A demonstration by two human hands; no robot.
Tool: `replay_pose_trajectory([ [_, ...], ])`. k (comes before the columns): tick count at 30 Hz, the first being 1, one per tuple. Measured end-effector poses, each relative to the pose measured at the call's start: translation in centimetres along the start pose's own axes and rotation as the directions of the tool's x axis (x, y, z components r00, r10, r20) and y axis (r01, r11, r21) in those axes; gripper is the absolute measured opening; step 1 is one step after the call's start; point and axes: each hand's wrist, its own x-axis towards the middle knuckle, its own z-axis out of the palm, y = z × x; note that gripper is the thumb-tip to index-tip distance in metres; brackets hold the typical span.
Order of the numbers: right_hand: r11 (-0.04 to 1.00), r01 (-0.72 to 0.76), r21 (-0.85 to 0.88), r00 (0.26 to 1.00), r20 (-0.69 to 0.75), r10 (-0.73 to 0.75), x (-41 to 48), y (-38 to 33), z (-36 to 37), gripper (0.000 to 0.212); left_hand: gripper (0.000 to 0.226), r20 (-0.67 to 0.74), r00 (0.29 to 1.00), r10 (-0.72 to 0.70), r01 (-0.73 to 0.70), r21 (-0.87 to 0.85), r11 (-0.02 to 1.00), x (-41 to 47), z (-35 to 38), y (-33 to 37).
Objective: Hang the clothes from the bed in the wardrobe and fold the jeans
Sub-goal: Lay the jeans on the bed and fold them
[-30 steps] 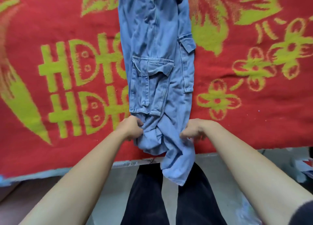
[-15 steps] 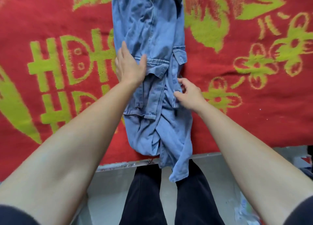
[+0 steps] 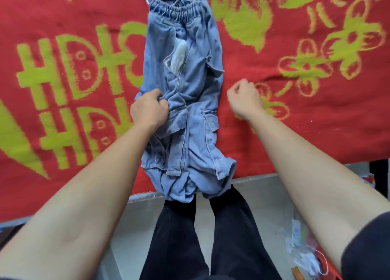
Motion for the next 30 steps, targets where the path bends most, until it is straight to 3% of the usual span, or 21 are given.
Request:
replay_pose_trajectory([
  [2,0.986,0.064,0.155,0.997,-0.058,-0.055,1.0,-1.4,0.1,0.05,0.02,0.057,0.998,-0.033,0.033,0.01,0.999,-0.8,-0.4,-1.1],
  [5,0.949,0.302,0.087,0.944,0.109,-0.311,0.7,-3.2,1.3,0.081,0.013,0.24,0.964,-0.113,0.094,0.092,0.991,-1.4,-1.3,-2.4],
  [8,0.873,0.464,-0.151,0.842,0.382,-0.381,-1.0,-2.7,3.4,0.072,0.044,0.398,0.866,-0.303,0.184,0.311,0.932,-1.3,-2.8,-3.2],
  [10,0.839,0.518,-0.165,0.773,0.51,-0.377,-2.4,-1.9,4.3,0.067,0.05,0.306,0.864,-0.4,0.262,0.407,0.875,-1.2,-3.6,-3.2],
  [11,0.834,0.53,-0.156,0.755,0.534,-0.38,-3.0,-1.6,4.4,0.063,0.048,0.201,0.893,-0.402,0.31,0.371,0.875,-1.0,-3.8,-3.0],
  [13,0.843,0.526,-0.112,0.731,0.567,-0.38,-3.8,-0.9,4.2,0.054,0.044,-0.044,0.934,-0.355,0.358,0.126,0.925,-0.2,-4.0,-2.3],
  [15,0.842,0.533,-0.079,0.703,0.596,-0.389,-3.9,-0.5,3.7,0.047,0.05,-0.188,0.928,-0.322,0.293,-0.168,0.941,0.9,-4.4,-0.7],
  [17,0.833,0.545,-0.097,0.688,0.62,-0.377,-4.0,-0.3,3.4,0.044,0.075,-0.173,0.943,-0.286,0.221,-0.319,0.922,2.6,-4.6,1.6],
  [19,0.836,0.54,-0.098,0.677,0.64,-0.363,-4.3,-0.1,3.4,0.046,0.092,-0.061,0.973,-0.224,0.186,-0.376,0.908,4.2,-4.7,4.0],
  [20,0.854,0.514,-0.078,0.674,0.653,-0.346,-4.4,-0.1,3.3,0.047,0.089,-0.003,0.983,-0.185,0.173,-0.35,0.921,4.8,-4.6,4.9],
  [22,0.909,0.417,-0.007,0.676,0.671,-0.305,-4.5,-0.3,2.9,0.047,0.055,0.059,0.989,-0.135,0.146,-0.254,0.956,5.9,-4.1,5.7],
  [24,0.941,0.337,0.026,0.768,0.571,-0.291,-4.1,-0.6,2.5,0.039,0.02,0.042,0.987,-0.155,0.161,-0.208,0.965,6.2,-3.8,5.3],
  [26,0.957,0.288,-0.042,0.927,0.263,-0.267,-3.0,-1.1,2.2,0.031,0.013,0.061,0.984,-0.166,0.177,-0.262,0.949,5.6,-3.3,3.7],
  [27,0.968,0.242,-0.059,0.968,0.08,-0.237,-2.5,-1.7,2.1,0.029,0.011,0.092,0.981,-0.169,0.19,-0.326,0.926,5.0,-3.1,2.7],
  [29,0.963,0.261,-0.062,0.946,-0.183,-0.268,-1.6,-3.2,1.6,0.039,0.011,0.158,0.973,-0.165,0.22,-0.446,0.868,3.5,-2.7,0.5],
  [30,0.937,0.336,-0.091,0.911,-0.221,-0.348,-1.1,-4.1,1.3,0.051,0.014,0.179,0.971,-0.156,0.224,-0.476,0.85,2.7,-2.6,-0.5],
])
